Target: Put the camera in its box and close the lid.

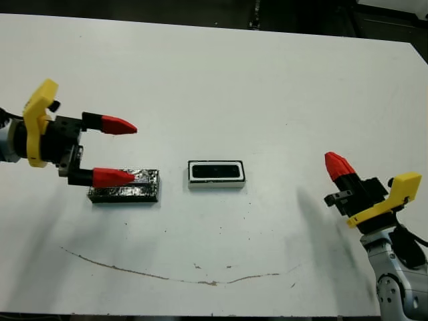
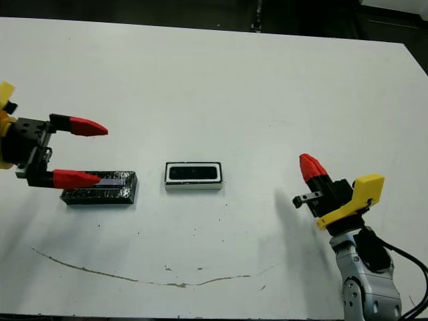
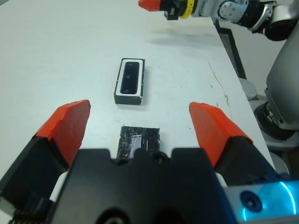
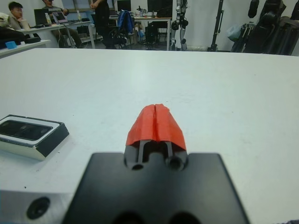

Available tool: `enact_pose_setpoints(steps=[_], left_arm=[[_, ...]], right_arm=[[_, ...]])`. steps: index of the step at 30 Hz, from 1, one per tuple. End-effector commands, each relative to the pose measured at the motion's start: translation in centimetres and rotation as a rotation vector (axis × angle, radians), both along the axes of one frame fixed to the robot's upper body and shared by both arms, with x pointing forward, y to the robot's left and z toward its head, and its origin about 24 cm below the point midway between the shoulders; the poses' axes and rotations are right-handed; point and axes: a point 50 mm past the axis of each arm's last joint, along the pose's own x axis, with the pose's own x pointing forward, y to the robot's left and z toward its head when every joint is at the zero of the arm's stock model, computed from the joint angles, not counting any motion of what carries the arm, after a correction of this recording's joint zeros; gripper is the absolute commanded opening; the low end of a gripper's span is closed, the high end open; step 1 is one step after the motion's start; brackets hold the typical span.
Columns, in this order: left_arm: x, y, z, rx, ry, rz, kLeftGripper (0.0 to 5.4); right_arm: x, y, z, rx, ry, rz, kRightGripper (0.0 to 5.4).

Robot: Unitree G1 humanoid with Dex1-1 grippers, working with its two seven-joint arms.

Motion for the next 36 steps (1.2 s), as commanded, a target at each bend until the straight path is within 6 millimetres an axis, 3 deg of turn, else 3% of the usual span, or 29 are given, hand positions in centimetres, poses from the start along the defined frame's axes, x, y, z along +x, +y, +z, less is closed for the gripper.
enact_pose_setpoints(steps=[1,36], left_arm=[[-0.2,-0.1,0.5,0.072,0.003,-0.005,5.4],[1.2,-0.3,-1.6,0.236,0.074,0.05,5.4]], right_arm=[[-0.1,-0.4,-0.4,-0.019,0.023,-0.006,0.01],[-0.3,-0.3,-0.6,-0.02,0.071,-0.013,0.01]])
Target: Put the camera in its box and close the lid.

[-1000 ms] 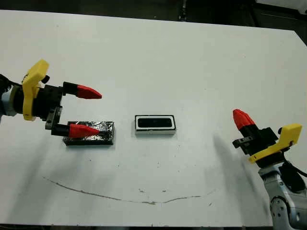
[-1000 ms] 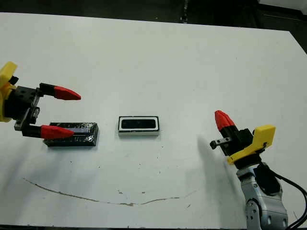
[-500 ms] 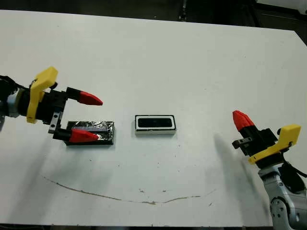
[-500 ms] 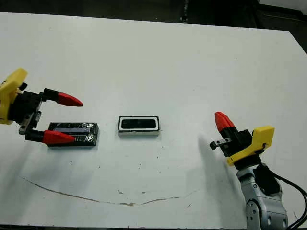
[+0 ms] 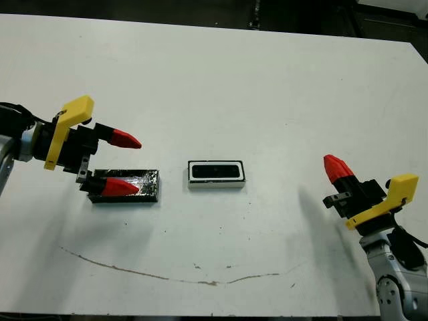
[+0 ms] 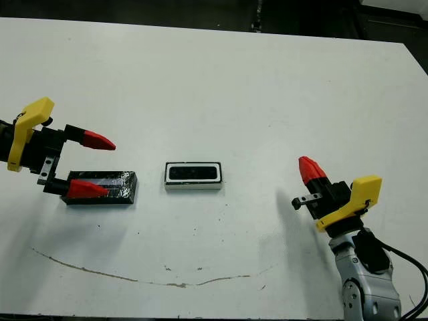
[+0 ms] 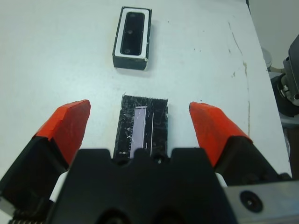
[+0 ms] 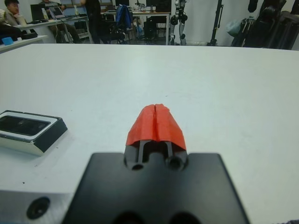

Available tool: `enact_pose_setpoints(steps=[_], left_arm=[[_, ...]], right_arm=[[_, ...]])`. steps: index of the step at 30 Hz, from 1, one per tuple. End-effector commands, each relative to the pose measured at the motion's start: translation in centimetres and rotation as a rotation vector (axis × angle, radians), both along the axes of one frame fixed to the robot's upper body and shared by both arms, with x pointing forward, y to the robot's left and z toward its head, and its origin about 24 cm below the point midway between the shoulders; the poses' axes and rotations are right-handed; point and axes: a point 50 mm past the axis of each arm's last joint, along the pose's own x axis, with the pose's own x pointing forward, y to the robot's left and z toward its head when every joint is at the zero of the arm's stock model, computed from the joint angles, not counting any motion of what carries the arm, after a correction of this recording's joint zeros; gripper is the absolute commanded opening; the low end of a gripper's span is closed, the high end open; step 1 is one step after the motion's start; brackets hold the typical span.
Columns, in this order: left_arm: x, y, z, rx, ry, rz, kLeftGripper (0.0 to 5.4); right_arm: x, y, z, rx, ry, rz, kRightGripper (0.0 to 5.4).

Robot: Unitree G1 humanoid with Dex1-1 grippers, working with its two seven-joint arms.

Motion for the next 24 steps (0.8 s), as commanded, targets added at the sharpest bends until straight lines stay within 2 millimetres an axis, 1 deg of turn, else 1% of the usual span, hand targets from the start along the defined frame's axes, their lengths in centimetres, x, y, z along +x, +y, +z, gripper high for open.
enact_pose_setpoints(steps=[1,12,15,18,21,24], left_arm=[[0.2,0.0,0.0,0.028,-0.007,-0.009,5.4],[0.2,-0.2,-0.2,0.063,-0.032,-0.054,5.4],[0.3,-0.1,-0.3,0.079,-0.013,-0.043,5.4],[0.3,-0.2,-0.5,0.105,-0.032,-0.039,5.4],[0.3,-0.3,-0.8,0.108,-0.003,-0.03,5.4],[0.4,-0.5,-1.1,0.127,-0.025,-0.052,5.4]], right_arm=[[-0.1,-0.4,-0.2,-0.02,0.034,-0.008,0.01],[-0.2,-0.2,-0.2,-0.018,0.038,-0.021,0.01],[-0.2,-0.2,-0.2,-0.012,0.035,-0.019,0.01],[-0.2,-0.1,-0.3,-0.011,0.041,-0.021,0.01],[-0.2,-0.1,-0.3,-0.015,0.034,-0.014,0.01],[-0.2,-0.1,-0.3,-0.013,0.039,-0.017,0.01]])
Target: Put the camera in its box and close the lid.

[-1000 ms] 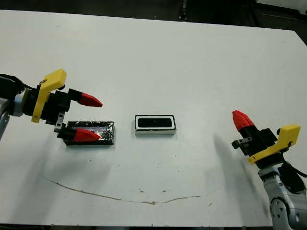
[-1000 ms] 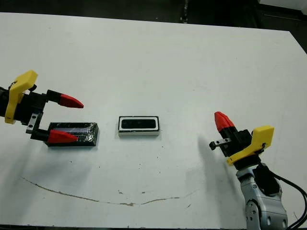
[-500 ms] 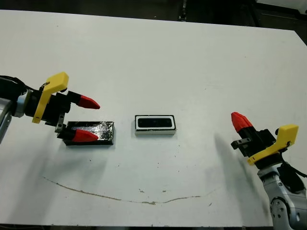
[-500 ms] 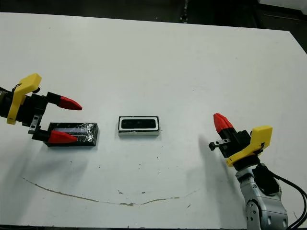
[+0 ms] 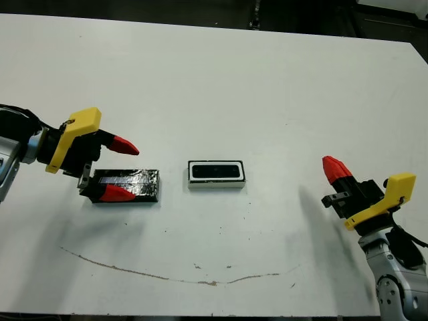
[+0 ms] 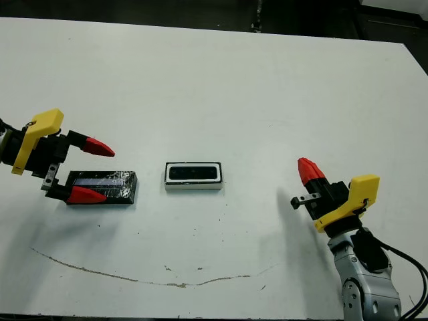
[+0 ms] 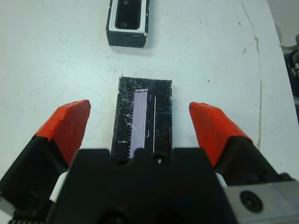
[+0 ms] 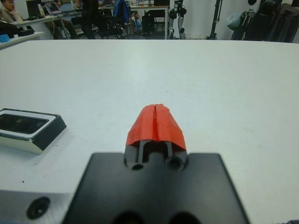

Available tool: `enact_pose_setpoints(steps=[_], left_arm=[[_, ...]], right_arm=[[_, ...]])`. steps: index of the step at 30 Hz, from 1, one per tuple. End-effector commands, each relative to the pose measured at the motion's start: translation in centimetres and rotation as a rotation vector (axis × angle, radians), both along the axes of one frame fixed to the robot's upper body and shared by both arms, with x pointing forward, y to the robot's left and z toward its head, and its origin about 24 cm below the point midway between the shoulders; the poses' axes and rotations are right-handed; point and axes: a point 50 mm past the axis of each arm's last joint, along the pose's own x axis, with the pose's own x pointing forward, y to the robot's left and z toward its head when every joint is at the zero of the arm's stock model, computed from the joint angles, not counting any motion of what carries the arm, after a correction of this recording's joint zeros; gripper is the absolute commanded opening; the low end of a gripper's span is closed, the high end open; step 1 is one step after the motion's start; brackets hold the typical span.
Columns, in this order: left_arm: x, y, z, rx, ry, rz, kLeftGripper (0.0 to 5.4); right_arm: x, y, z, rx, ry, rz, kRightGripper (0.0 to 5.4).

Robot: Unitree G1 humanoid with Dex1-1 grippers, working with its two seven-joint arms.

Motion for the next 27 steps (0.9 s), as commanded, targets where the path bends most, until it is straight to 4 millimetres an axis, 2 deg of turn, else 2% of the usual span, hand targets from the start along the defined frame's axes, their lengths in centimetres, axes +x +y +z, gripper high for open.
enact_pose_setpoints(steps=[1,27], left_arm=[[0.2,-0.5,-0.2,0.026,-0.02,-0.023,5.4],[0.2,-0.8,-1.7,0.07,0.025,-0.046,5.4]], right_arm=[[-0.3,-0.3,-0.3,-0.013,0.025,-0.01,0.01],[-0.3,-0.4,-0.4,-0.006,0.024,0.002,0.01]])
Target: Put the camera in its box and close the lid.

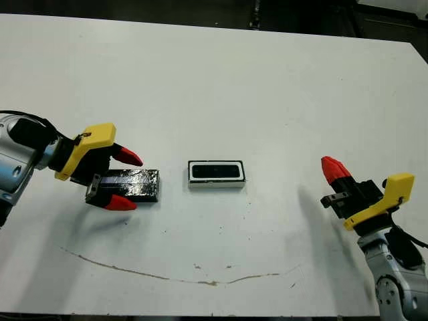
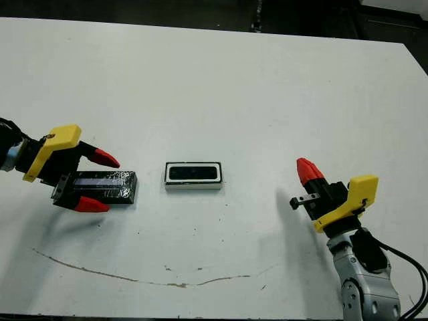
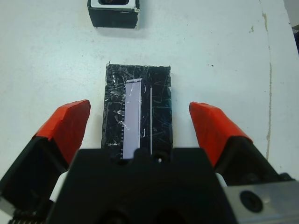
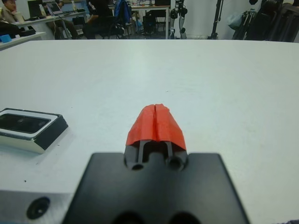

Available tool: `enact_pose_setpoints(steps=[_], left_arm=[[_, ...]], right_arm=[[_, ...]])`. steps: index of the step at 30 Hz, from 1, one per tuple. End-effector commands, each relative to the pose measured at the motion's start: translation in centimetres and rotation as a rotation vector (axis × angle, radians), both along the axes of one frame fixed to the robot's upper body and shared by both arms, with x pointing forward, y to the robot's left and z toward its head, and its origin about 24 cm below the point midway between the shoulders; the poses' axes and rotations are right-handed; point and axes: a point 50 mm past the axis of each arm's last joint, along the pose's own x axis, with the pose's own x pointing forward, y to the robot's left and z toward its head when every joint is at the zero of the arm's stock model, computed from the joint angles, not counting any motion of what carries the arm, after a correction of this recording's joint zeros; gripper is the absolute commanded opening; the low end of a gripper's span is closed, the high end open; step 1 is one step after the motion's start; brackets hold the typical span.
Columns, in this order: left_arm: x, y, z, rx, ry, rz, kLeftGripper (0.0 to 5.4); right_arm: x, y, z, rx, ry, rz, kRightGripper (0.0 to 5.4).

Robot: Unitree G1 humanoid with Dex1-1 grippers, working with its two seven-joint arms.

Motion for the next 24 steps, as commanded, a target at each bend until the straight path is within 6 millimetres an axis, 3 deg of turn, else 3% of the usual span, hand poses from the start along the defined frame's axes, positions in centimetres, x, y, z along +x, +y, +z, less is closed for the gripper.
enact_pose_setpoints(steps=[1,24], left_arm=[[0.1,-0.08,-0.3,0.002,0.009,-0.004,5.4],[-0.43,-0.59,0.05,0.183,-0.073,0.009,5.4]], right_arm=[[-0.28,-0.41,-0.36,-0.008,0.025,-0.008,0.01],[-0.23,-0.43,-0.3,-0.005,0.022,0.002,0.01]])
